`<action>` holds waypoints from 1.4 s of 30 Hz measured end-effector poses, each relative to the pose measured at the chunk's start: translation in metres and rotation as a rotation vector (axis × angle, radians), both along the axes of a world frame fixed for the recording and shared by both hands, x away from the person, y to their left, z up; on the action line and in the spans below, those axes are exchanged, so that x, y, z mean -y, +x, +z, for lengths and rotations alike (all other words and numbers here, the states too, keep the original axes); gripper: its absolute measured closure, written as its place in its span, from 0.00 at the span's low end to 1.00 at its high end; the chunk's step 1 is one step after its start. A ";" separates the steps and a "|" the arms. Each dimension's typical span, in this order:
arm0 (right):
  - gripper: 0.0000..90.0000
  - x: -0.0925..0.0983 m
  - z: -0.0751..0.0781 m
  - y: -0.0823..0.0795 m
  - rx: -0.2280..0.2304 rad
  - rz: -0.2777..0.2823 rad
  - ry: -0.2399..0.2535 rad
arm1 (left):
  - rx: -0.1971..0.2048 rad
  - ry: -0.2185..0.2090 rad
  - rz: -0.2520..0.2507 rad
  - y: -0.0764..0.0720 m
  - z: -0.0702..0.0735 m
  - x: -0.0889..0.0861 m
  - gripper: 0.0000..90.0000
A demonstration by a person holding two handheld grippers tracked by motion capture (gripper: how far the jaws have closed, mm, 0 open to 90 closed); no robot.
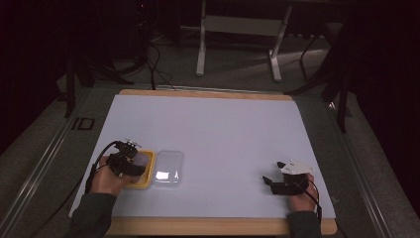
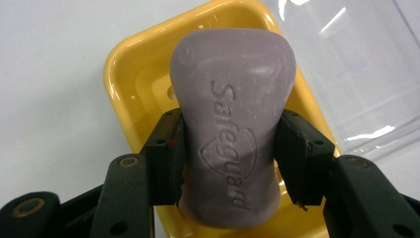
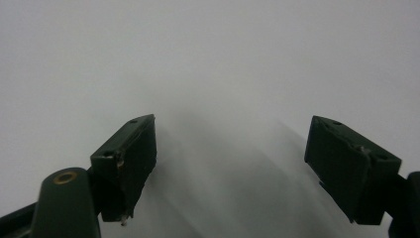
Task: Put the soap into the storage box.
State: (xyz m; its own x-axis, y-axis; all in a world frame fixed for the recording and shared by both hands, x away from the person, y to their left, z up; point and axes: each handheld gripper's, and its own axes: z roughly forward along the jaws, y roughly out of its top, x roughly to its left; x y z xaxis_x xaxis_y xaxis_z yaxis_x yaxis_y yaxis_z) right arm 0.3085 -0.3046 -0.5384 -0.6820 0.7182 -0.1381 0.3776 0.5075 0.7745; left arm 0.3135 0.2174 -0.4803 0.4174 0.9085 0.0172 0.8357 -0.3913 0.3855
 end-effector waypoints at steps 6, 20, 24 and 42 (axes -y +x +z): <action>0.22 0.000 0.000 0.000 0.000 -0.001 -0.003 | -0.009 0.021 0.004 0.004 -0.008 0.002 0.53; 0.22 0.000 0.000 0.000 0.001 0.000 -0.007 | 0.013 -0.027 0.007 0.004 -0.004 -0.001 0.39; 0.22 0.000 0.000 0.000 0.001 0.001 -0.008 | 0.036 -0.015 -0.011 0.003 -0.001 0.001 0.37; 0.22 0.000 0.000 0.000 0.000 -0.001 -0.007 | 0.149 -0.052 -0.106 -0.004 0.016 0.016 0.35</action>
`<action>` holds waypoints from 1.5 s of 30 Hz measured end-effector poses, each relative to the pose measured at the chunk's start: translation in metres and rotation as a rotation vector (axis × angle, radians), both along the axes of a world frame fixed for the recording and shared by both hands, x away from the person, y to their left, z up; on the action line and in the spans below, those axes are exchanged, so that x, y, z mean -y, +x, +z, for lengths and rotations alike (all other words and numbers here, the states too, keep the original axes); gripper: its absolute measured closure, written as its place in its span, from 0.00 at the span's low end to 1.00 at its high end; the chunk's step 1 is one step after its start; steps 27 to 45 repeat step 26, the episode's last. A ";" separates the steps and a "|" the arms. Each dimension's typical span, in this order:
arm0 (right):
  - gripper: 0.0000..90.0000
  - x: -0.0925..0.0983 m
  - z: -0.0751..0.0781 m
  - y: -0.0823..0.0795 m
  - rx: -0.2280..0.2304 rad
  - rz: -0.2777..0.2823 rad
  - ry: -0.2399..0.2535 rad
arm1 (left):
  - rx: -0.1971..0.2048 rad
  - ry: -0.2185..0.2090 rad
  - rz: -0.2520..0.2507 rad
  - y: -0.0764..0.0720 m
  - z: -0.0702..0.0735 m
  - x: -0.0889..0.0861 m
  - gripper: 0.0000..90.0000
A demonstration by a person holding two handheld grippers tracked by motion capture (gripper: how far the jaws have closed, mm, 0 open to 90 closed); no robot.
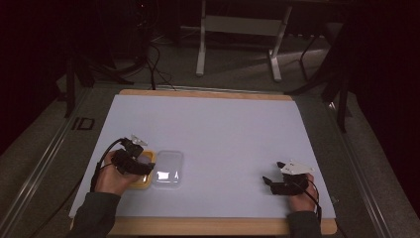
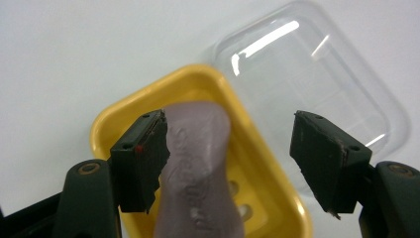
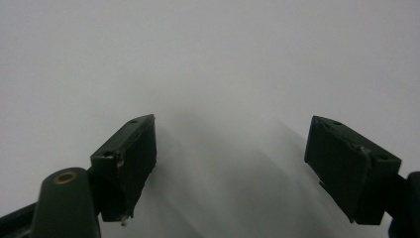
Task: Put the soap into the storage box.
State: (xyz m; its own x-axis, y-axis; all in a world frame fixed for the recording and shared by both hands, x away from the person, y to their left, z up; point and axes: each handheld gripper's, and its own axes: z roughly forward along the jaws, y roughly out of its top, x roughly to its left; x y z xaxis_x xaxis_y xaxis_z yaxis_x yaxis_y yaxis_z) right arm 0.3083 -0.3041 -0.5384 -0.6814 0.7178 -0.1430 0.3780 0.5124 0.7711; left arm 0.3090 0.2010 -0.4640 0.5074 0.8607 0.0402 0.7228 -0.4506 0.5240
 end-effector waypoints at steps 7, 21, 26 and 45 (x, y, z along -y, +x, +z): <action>0.22 0.000 0.000 0.000 0.000 -0.001 0.000 | 0.028 -0.022 -0.057 -0.003 0.006 0.010 0.35; 0.22 0.000 0.000 0.000 -0.001 -0.001 0.002 | 0.092 -0.039 -0.200 -0.015 0.013 0.039 0.35; 0.22 0.000 0.000 0.000 -0.004 -0.001 0.003 | 0.115 -0.038 -0.250 -0.023 0.015 0.052 0.36; 0.22 0.000 0.000 0.000 -0.004 -0.001 0.003 | 0.115 -0.038 -0.250 -0.023 0.015 0.052 0.36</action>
